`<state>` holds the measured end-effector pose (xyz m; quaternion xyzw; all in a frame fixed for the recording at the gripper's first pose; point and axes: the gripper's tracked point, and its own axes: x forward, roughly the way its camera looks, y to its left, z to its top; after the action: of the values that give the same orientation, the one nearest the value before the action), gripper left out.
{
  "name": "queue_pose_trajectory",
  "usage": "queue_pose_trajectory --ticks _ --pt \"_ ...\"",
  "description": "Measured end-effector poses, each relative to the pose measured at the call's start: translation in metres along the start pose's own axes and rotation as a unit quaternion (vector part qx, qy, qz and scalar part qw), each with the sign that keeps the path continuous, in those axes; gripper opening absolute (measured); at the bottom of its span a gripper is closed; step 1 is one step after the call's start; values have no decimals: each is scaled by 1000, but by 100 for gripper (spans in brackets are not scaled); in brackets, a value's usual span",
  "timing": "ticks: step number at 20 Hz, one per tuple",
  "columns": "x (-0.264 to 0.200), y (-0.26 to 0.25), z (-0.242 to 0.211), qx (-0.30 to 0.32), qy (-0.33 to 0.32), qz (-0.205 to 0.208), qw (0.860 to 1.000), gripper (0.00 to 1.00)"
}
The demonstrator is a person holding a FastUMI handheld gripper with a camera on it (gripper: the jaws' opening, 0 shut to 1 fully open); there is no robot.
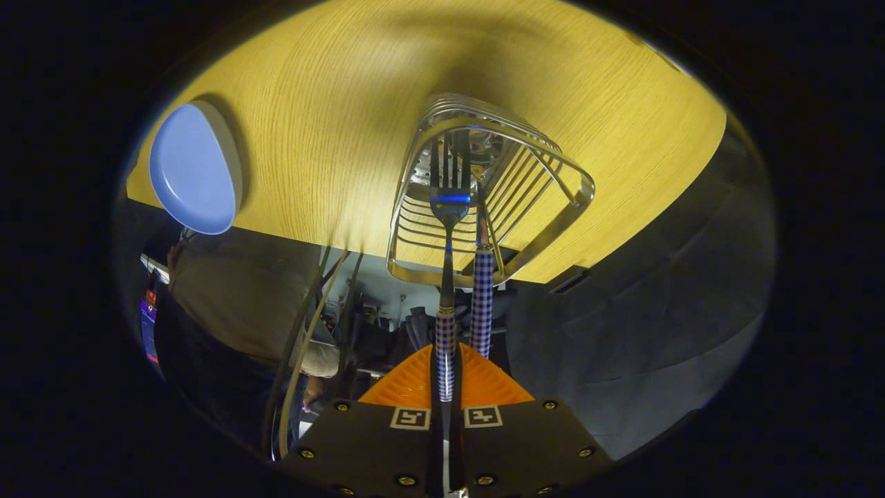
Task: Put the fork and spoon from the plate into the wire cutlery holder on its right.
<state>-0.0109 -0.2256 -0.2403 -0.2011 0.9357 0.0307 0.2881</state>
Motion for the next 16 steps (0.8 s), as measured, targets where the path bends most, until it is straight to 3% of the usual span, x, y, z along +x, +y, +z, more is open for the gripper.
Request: queue_pose_trajectory --ticks 6,9,10,12,16 --pt "-19 -10 12 4 -3 -22 1000 11" --pt "-16 -17 2 1 -18 -30 999 27" --pt "-22 -20 -3 3 -24 -34 999 37" --pt "-28 -22 -15 2 -46 -45 998 41" --pt "-43 -17 -28 6 -174 -81 981 68"
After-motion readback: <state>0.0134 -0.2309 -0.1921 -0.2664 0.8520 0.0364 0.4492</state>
